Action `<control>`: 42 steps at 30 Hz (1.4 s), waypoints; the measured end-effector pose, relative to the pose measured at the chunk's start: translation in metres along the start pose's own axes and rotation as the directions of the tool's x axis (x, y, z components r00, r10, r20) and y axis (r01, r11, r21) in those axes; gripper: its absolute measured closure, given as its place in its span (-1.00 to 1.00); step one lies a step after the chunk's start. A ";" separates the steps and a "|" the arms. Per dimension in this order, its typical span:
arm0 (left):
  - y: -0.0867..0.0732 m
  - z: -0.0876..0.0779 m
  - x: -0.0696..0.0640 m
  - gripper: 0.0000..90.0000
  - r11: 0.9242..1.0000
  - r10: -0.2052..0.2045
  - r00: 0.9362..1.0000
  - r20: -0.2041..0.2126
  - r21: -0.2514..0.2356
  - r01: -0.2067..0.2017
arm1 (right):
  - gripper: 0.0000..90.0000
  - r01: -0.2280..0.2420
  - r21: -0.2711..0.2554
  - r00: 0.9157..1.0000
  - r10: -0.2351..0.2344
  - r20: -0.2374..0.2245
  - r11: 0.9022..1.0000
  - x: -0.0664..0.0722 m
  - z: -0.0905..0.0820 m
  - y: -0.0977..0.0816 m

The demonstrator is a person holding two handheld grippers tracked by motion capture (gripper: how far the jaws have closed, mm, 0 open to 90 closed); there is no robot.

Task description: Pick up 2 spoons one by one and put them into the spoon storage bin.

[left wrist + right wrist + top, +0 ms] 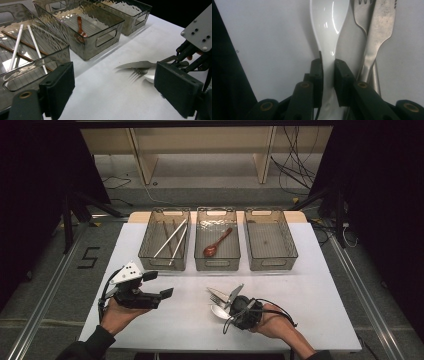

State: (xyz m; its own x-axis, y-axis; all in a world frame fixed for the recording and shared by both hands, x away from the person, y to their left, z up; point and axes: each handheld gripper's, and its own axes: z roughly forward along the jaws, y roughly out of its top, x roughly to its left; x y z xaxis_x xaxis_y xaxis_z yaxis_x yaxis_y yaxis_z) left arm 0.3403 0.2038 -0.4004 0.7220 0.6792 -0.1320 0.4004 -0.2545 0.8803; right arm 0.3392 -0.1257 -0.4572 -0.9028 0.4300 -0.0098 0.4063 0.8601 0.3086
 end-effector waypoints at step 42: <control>0.000 -0.001 0.001 -0.63 1.000 -0.005 1.000 -0.004 -0.022 0.005 | 0.92 -0.195 -0.337 0.976 0.216 0.026 0.921 -0.064 -0.056 0.014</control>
State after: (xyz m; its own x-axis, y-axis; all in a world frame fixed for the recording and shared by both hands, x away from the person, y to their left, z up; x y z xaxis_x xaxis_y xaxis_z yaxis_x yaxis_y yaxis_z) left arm 0.3401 0.2050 -0.3997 0.7177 0.6833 -0.1342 0.3914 -0.2364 0.8893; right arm 0.3948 -0.1565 -0.3989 -0.7896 0.6127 0.0325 0.5030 0.6159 0.6064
